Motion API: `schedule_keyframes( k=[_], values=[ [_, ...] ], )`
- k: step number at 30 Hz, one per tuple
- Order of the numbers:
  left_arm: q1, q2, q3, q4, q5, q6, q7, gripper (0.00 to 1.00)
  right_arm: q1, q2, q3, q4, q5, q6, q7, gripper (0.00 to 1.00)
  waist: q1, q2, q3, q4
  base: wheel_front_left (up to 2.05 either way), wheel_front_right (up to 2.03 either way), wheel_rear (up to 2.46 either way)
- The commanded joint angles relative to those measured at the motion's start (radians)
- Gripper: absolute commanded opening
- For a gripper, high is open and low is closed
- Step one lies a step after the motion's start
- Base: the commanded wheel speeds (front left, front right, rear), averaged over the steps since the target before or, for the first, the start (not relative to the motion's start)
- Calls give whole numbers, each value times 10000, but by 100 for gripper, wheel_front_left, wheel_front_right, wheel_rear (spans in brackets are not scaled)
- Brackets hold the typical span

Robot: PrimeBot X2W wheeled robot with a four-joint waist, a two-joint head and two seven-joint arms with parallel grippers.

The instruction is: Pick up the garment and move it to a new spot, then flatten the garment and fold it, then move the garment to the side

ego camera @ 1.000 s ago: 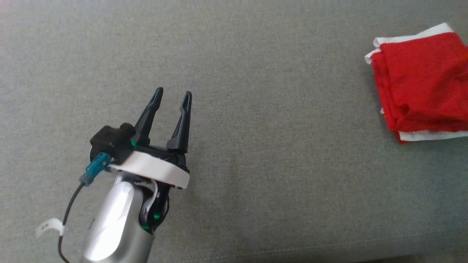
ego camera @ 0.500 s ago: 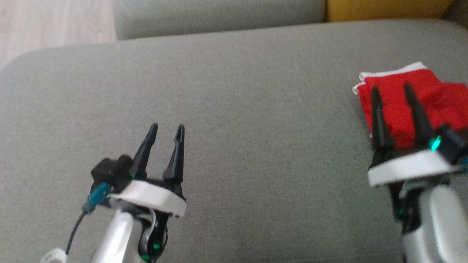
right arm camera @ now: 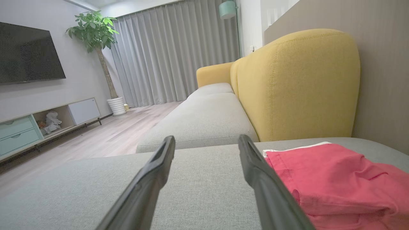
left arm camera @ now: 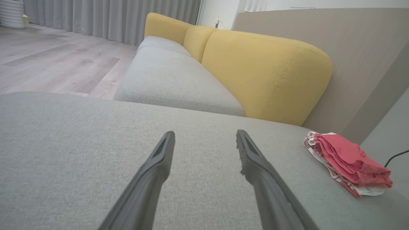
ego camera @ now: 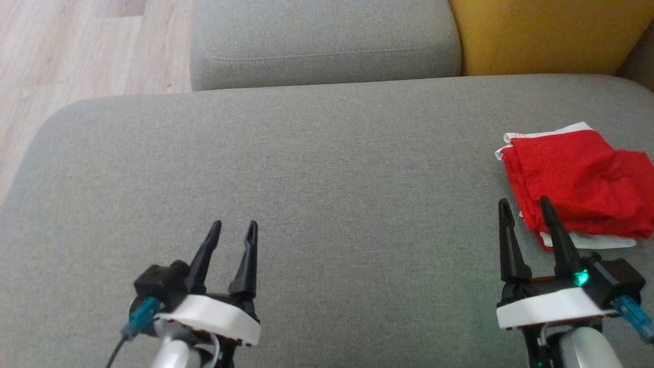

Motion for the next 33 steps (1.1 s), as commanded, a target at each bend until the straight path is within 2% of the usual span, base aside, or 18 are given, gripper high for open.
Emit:
schedule_keyframes(
  k=[1, 8, 24, 33],
  values=[
    [-292, 24, 499, -498, 118, 26, -124, 100, -262, -21, 212, -261, 56, -9, -144, 100, 1, -1, -2, 3, 0, 0, 0],
    [-171, 24, 789, -912, 251, 48, -124, 100, -285, -20, 205, -214, 109, -9, -235, 100, 1, -1, 28, 16, 0, 0, 0],
    [-135, 24, 859, -756, 73, 107, -124, 100, -293, -19, 132, 248, -46, -9, -23, 100, 1, -1, 75, 40, 0, 0, 0],
    [-110, 24, 930, -765, -352, -154, -124, 100, -343, -19, 206, 294, 53, -9, -8, 100, 1, -1, 68, 30, 0, 0, 0]
  ],
)
